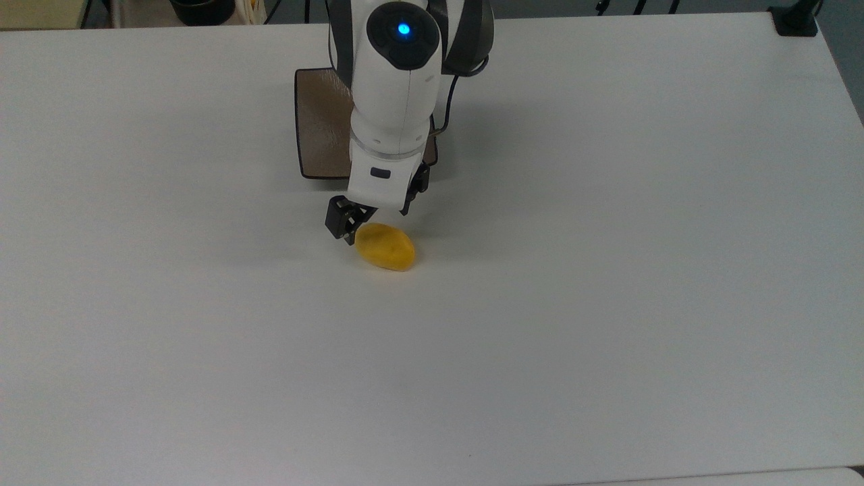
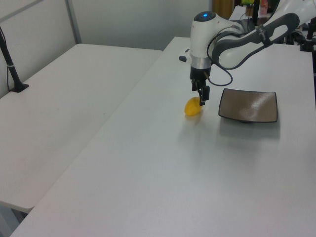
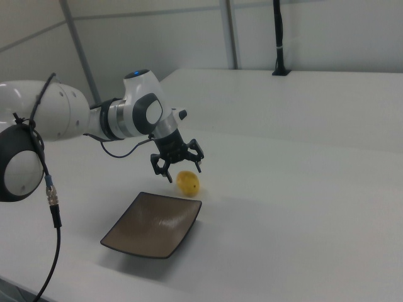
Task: Put potatoes on a ceramic plate
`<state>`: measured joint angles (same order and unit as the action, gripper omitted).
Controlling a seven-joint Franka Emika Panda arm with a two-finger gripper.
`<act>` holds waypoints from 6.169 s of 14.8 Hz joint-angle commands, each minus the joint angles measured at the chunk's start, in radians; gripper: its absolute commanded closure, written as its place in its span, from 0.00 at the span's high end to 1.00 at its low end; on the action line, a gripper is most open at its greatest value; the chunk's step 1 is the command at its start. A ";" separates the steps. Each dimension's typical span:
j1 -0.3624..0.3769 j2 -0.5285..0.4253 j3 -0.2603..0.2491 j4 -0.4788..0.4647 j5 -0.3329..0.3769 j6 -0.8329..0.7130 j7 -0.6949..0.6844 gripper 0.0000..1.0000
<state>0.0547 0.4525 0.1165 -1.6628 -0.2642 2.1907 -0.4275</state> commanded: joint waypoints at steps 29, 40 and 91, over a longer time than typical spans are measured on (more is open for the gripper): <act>-0.039 0.144 0.083 0.132 -0.112 0.031 0.364 0.82; -0.062 0.140 0.095 0.149 -0.099 0.040 0.427 0.23; -0.082 -0.468 -0.054 -0.095 0.379 -0.388 0.464 1.00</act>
<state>-0.0435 0.0006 0.0750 -1.7562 0.1026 1.8206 0.0160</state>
